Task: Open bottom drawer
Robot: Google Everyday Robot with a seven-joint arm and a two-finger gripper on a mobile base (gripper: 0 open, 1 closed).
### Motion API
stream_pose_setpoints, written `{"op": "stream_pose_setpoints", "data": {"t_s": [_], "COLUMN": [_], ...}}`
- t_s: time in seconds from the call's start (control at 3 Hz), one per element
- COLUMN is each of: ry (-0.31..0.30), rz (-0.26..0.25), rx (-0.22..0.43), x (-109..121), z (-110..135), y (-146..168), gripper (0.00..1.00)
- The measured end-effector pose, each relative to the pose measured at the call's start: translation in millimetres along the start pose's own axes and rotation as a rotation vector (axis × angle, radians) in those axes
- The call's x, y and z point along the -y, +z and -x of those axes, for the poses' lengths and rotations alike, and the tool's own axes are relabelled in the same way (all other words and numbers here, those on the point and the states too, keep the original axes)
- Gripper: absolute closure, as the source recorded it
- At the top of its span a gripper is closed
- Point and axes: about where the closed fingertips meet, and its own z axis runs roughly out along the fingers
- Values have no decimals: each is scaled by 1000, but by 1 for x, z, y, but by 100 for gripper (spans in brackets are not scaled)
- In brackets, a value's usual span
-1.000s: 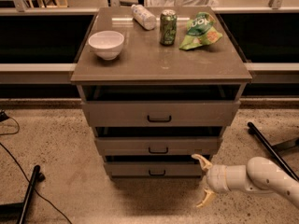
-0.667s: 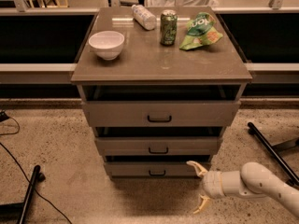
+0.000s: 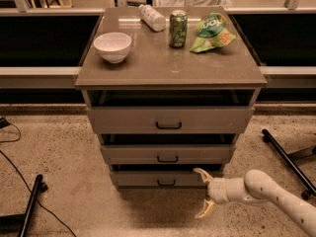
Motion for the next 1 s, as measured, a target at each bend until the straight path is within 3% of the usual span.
{"op": "stream_pose_setpoints", "data": {"t_s": [0.67, 1.0], "ry": [-19, -60], "rz": [13, 72], "rx": [-32, -16], "x": [10, 10], "z": [-14, -48], "y": [12, 39], "gripper": [0, 0]}}
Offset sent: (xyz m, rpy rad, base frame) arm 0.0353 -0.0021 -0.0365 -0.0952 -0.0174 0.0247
